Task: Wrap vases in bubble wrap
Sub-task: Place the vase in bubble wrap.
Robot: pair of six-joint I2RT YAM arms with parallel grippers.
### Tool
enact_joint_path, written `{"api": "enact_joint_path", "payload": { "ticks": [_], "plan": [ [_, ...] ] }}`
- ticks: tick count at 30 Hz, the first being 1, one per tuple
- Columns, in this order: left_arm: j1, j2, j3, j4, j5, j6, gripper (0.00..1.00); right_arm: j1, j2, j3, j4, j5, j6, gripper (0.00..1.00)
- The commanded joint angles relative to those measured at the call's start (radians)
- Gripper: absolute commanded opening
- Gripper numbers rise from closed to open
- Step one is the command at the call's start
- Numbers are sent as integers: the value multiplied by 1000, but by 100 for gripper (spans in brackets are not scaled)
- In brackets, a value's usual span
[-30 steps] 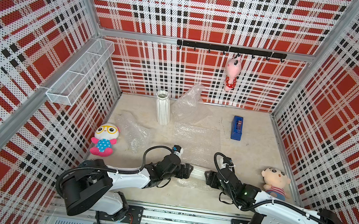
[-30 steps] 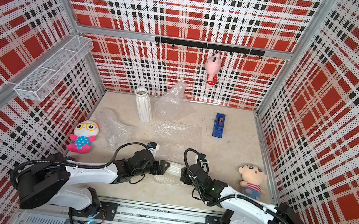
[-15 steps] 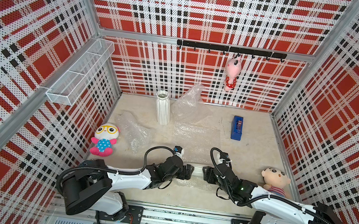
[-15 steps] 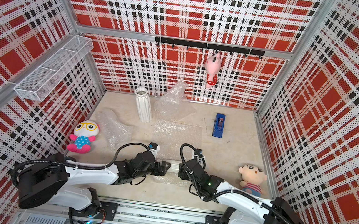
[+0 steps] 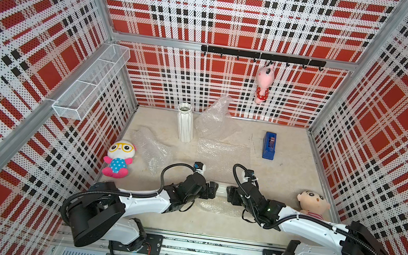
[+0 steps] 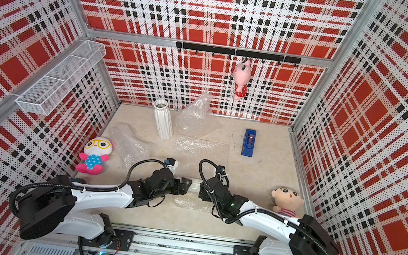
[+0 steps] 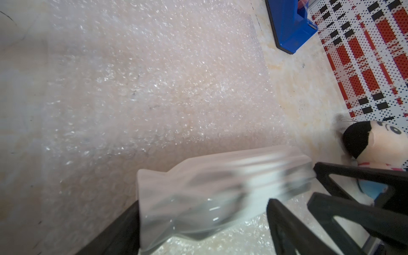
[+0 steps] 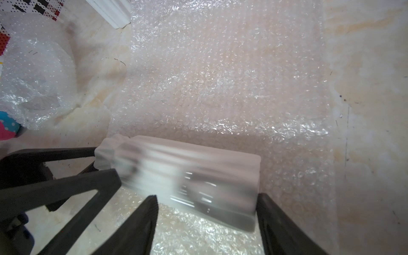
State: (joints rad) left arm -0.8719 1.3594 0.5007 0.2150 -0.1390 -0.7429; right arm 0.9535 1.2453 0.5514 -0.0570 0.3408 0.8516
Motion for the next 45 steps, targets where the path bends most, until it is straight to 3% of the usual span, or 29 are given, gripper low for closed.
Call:
{"api": "enact_joint_path", "payload": {
  "ticks": [1,4,9,14,18,25,36,45],
  "plan": [
    [1,15,39,65,28,4,89,7,1,6,45,24,-30,80],
    [-1,23,35,61,35,1,89,7,-18,22,12,46,-103,87],
    [19,-11,14,11,-26,-35,90,7,-81,44,-109,124,-241,88],
    [64,-83,-25,18,-31,-41,91,29,-174,27,-135,88,-504,84],
    [83,-130,-28,-4,-41,-11,91,131,-216,-2,-110,33,-693,76],
    [147,-180,-42,-23,-11,25,87,224,-79,44,-136,-81,-700,70],
    [270,-278,-74,-60,22,72,86,289,195,211,-349,2,-686,70],
    [313,-260,-90,-32,61,85,86,291,327,283,-434,-41,-707,67]
  ]
}}
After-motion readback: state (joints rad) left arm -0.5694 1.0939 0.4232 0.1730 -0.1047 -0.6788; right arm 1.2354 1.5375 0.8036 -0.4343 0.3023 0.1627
